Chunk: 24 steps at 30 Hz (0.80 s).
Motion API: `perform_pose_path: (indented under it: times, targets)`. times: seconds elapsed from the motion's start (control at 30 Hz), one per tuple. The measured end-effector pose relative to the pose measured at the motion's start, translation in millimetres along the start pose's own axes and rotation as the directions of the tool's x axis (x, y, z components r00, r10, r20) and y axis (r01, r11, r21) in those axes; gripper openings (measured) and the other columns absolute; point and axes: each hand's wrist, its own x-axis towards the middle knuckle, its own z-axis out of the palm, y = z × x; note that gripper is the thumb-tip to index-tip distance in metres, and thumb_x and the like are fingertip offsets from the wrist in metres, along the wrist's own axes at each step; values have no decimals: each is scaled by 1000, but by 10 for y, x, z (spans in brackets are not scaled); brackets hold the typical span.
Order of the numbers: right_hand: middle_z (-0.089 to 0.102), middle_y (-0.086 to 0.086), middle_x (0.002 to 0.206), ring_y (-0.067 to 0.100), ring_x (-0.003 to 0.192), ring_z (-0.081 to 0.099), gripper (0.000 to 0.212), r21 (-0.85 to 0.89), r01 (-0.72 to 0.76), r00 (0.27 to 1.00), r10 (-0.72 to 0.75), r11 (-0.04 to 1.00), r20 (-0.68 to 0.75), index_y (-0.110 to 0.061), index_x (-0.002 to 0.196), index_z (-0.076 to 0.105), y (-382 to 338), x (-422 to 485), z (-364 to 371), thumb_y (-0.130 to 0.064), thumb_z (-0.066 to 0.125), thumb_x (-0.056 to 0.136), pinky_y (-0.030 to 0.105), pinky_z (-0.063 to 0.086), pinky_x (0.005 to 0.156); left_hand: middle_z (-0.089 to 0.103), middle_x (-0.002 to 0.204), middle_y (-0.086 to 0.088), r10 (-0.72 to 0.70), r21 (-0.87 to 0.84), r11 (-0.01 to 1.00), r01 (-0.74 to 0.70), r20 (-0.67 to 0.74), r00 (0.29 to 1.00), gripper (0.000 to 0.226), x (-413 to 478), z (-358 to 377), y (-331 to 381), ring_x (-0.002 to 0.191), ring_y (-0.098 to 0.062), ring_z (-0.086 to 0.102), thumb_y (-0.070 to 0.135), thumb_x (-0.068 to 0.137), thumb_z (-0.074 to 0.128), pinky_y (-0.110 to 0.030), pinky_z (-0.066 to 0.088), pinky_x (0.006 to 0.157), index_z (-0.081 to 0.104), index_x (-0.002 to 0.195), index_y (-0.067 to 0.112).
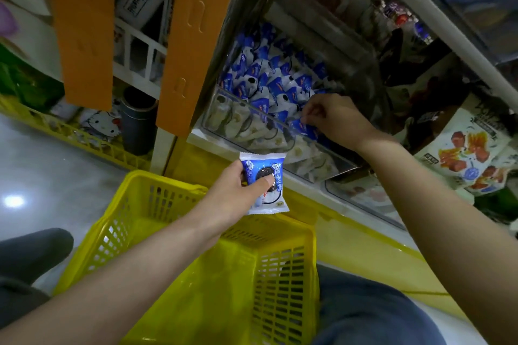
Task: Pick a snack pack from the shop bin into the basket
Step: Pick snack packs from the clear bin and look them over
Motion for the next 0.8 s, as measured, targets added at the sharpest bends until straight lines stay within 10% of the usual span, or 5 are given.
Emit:
perform_pose_path:
  times: [0.3,0.57,0.8]
  targets:
    - [59,-9,81,10,81,63,11,397,144,848,93,907,-522,-21,88,49,-254,-508,-334,-12,49,94,27,55,68,65,79,0,-228,-103,970,220,-80,970,14,21,0,37,67,-12,61,28,95,48,-34,51,66,56,97,17]
    - [61,-9,66,-1,59,59,22,642,72,997,-38,763,-67,-19,77,51,-469,-1120,218,-1,55,89,14,48,55,67,114,-8,-214,-343,879,331,337,917,56,-117,37,115,102,-29,65,54,92,30,-39,54,78,57,123,17]
    - [58,-15,89,-1,74,52,16,514,49,974,72,857,-213,-29,92,53,-416,-1172,341,-19,63,85,16,46,71,71,106,-4,-73,-189,973,134,302,951,33,-176,44,72,99,-19,67,18,82,61,-28,55,81,61,115,18]
